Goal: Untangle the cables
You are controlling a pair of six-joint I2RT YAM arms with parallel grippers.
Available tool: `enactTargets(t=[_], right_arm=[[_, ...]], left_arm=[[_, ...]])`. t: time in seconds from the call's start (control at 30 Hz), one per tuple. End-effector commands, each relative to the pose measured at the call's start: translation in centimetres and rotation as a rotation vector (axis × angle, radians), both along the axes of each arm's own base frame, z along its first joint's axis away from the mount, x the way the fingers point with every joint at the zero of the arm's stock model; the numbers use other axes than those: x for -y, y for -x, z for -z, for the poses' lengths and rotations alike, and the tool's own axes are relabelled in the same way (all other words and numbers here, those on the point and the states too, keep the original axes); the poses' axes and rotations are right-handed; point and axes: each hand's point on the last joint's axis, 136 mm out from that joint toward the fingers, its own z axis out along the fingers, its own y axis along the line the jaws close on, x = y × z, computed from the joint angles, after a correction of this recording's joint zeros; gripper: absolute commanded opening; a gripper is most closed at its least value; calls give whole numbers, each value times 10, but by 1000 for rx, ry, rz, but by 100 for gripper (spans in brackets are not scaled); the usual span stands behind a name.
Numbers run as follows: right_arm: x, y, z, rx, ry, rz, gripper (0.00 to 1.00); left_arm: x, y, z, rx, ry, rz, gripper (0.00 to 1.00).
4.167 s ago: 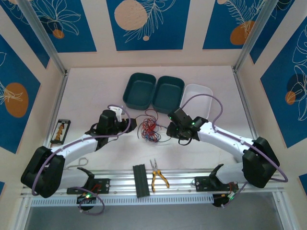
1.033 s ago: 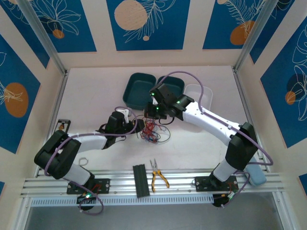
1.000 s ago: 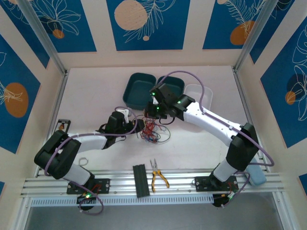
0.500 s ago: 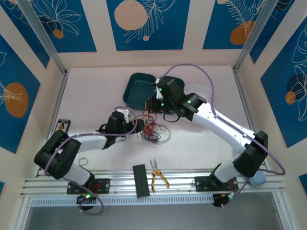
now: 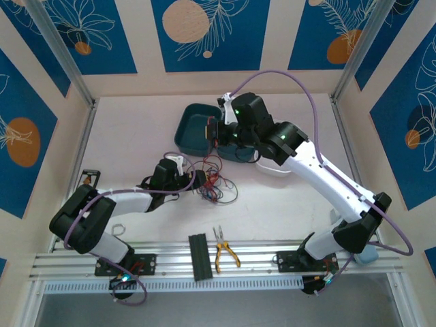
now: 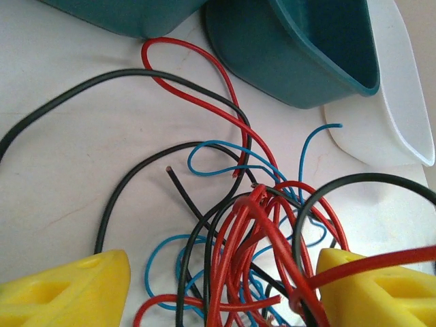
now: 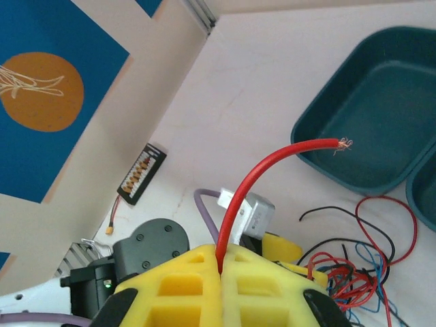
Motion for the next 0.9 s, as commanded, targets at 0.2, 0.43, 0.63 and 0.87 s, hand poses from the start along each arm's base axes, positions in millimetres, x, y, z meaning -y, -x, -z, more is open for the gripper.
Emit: enactTargets(t=[0.2, 0.43, 0.63, 0.87], right_arm=[[16, 3, -53, 109, -64, -7, 0], [18, 4, -79, 146, -112, -33, 0], [22, 3, -91, 173, -124, -31, 0], [29, 4, -115, 217, -141, -38, 0]], left_arm=[[7, 0, 0, 9, 0, 23, 72], [5, 1, 4, -2, -3, 13, 67], [3, 2, 7, -6, -2, 5, 67], [2, 2, 8, -6, -3, 2, 67]])
